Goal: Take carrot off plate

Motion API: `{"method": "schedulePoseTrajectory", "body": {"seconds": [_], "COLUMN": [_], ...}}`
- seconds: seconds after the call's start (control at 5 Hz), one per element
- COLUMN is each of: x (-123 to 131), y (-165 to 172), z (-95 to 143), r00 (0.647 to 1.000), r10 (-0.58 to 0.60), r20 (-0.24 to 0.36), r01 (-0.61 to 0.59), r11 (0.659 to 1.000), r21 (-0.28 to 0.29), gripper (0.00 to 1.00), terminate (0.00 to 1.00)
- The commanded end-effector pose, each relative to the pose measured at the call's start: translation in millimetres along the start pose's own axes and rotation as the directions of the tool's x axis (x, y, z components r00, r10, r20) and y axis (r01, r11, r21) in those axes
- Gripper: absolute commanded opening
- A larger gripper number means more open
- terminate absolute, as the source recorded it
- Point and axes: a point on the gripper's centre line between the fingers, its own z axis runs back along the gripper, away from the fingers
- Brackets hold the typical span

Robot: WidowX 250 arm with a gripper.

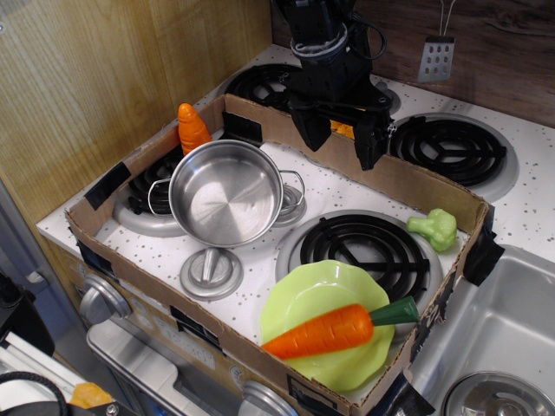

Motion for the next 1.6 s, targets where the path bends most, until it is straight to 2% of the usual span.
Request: {"method": "schedulePoseTrajectory", "body": {"seconds": [0.0, 0.2, 0.4, 0.6, 0.8, 1.0, 1.2, 1.4], "x": [0.0, -0.2, -4.5, -16.7, -38.8, -64.4, -82.5, -96.3], "y": [0.0, 2.3, 4.9, -1.5, -4.5, -12.5, -18.9, -34.1], "z": [0.0, 19.5, 33.4, 39.1, 38.5, 43.8, 45.7, 43.7], "r00": [1.000, 1.000, 0.999, 0.995, 0.964, 0.908, 0.837, 0.828], "r10": [0.000, 0.004, -0.045, -0.095, -0.259, -0.412, -0.537, -0.550], "r20": [0.000, 0.008, 0.006, 0.017, 0.050, 0.074, 0.104, 0.113], "r01": [0.000, -0.004, 0.045, 0.095, 0.261, 0.414, 0.542, 0.553], "r11": [1.000, 0.999, 0.999, 0.995, 0.965, 0.910, 0.840, 0.833], "r21": [0.000, 0.033, 0.013, 0.029, -0.021, -0.019, -0.024, 0.006], "gripper": [1.00, 1.00, 1.00, 1.00, 1.00, 1.00, 1.00, 1.00], "terminate": [0.00, 0.00, 0.00, 0.00, 0.00, 0.00, 0.00, 0.00]}}
